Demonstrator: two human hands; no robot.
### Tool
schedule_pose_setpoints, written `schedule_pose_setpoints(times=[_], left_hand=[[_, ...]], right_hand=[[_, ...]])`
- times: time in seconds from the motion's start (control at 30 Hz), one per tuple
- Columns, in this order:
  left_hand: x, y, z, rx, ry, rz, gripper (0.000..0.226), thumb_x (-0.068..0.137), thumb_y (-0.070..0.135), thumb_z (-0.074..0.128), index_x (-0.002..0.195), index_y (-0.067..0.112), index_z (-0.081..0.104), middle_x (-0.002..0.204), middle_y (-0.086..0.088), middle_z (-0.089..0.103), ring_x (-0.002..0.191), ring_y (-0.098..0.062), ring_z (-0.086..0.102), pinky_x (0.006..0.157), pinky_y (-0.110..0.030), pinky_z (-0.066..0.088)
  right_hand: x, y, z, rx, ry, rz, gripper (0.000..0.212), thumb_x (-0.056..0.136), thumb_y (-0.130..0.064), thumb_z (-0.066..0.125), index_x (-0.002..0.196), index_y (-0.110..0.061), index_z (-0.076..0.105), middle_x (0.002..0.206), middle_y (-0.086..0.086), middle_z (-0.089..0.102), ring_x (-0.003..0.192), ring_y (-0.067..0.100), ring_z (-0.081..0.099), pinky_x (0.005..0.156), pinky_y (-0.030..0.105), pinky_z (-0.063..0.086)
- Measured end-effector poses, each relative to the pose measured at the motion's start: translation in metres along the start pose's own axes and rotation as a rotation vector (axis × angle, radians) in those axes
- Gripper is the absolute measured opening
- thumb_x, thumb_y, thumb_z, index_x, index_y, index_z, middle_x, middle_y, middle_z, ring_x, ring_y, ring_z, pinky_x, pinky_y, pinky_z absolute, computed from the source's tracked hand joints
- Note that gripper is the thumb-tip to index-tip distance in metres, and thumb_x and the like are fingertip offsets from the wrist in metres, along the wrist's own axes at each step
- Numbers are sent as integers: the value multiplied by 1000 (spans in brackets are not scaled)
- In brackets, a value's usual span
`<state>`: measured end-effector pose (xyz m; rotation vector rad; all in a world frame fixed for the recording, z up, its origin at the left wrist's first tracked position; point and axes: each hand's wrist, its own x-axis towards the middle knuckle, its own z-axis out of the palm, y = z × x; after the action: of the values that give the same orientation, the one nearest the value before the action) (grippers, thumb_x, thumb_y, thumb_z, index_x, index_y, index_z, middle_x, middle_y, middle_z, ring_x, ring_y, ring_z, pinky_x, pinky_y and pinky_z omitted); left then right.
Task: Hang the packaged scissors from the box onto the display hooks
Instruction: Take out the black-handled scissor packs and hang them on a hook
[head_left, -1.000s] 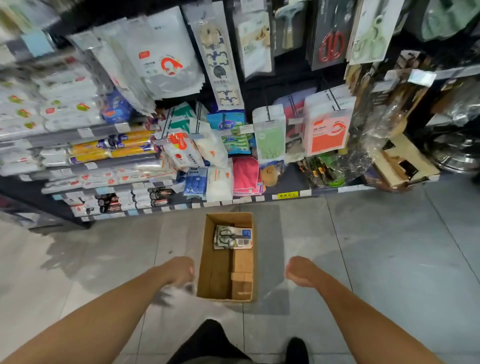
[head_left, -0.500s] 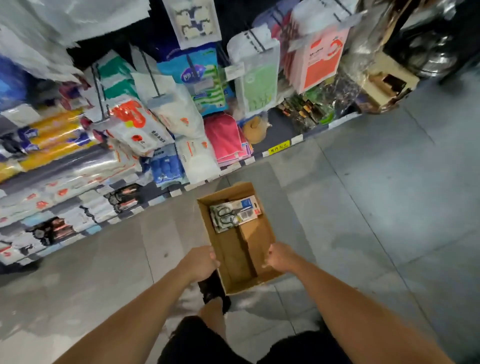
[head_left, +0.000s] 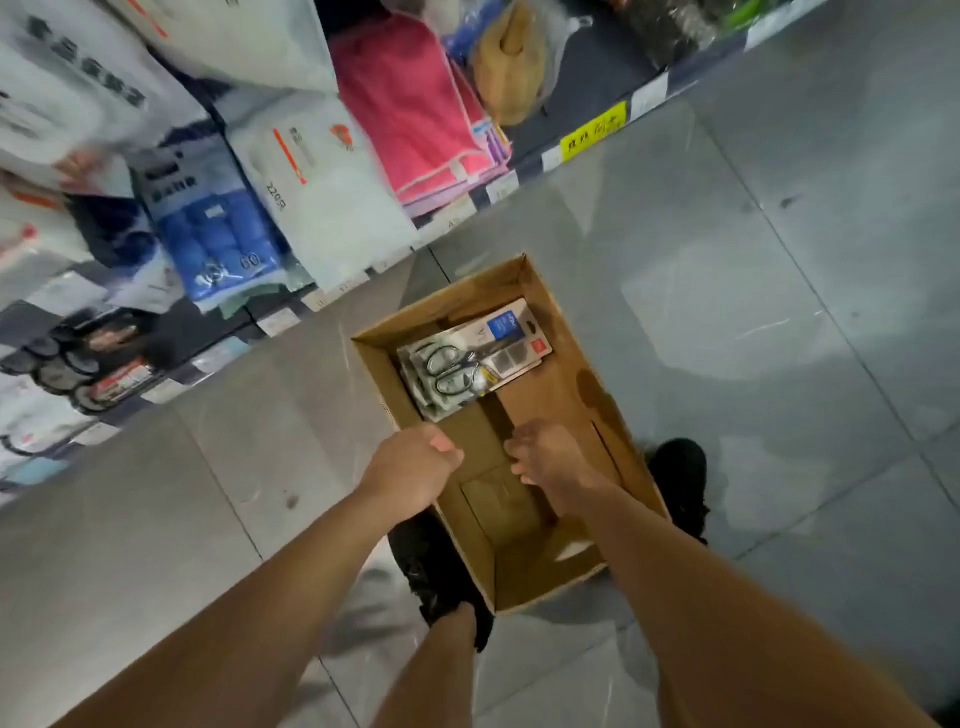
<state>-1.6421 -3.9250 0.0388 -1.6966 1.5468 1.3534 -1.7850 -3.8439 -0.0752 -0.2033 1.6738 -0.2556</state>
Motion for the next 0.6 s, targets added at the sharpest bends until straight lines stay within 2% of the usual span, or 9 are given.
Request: schedule_pose_setpoints(times=[0.07,0.1,0.17,0.23,0.33,0.4,0.47,0.53,0.6], left_hand=[[37,-12,14,22,26,8,22,94,31,54,109,17,62,111,-1,64,103,-21,60,90,-32,48],[53,-17,21,53,42,16,22,95,30,53,109,17,62,110,-1,65,103,-21,60,87,-30,46],[81,-27,34,94,49,37,20,96,30,54,109,17,61,105,1,65,98,-20,61,82,-27,45],[101,-36,45,83,22,32,16,96,31,54,108,22,59,102,5,63,95,-15,60,79,-23,43],[124,-45,55,78,32,52,13,96,31,53,107,25,57,101,8,61,94,-11,59,80,-23,42],[129,-47,57,58,64,65,7,97,29,53,103,28,54,95,11,58,87,-8,55,73,-19,39],[129,-48,58,18,81,65,11,96,28,54,107,28,54,95,14,56,86,-4,54,63,-11,36],[126,-46,55,10,113,59,18,96,28,56,114,29,54,99,16,56,89,-1,54,62,-4,32],[125,-43,50,0,169,50,22,96,27,56,118,30,54,103,16,55,92,0,52,63,-4,31]], right_hand=[[50,1,11,202,-28,-8,44,90,-22,61,131,-10,52,130,19,58,113,37,61,77,34,55],[74,1,19,276,-38,-19,51,88,-29,64,134,-13,49,132,15,57,113,33,61,75,33,55],[118,3,41,382,-66,3,57,88,-36,65,137,-16,43,134,12,54,119,34,57,85,39,53],[154,2,64,535,-38,5,55,90,-29,63,138,-14,41,137,16,52,124,37,53,90,42,50],[195,1,88,722,50,9,42,93,-9,56,132,-1,47,133,26,53,121,42,54,98,48,48],[207,-1,96,827,106,16,36,93,-8,56,126,5,52,128,29,57,118,44,56,100,50,48],[212,-5,101,992,78,-8,35,92,-18,61,123,-1,59,118,22,66,110,38,63,99,49,49],[213,-16,101,1101,10,-10,38,93,-32,60,123,-10,59,113,12,70,105,28,66,94,43,52],[216,-33,95,1143,0,24,40,94,-37,57,126,-13,57,112,8,70,101,22,66,80,34,55]])
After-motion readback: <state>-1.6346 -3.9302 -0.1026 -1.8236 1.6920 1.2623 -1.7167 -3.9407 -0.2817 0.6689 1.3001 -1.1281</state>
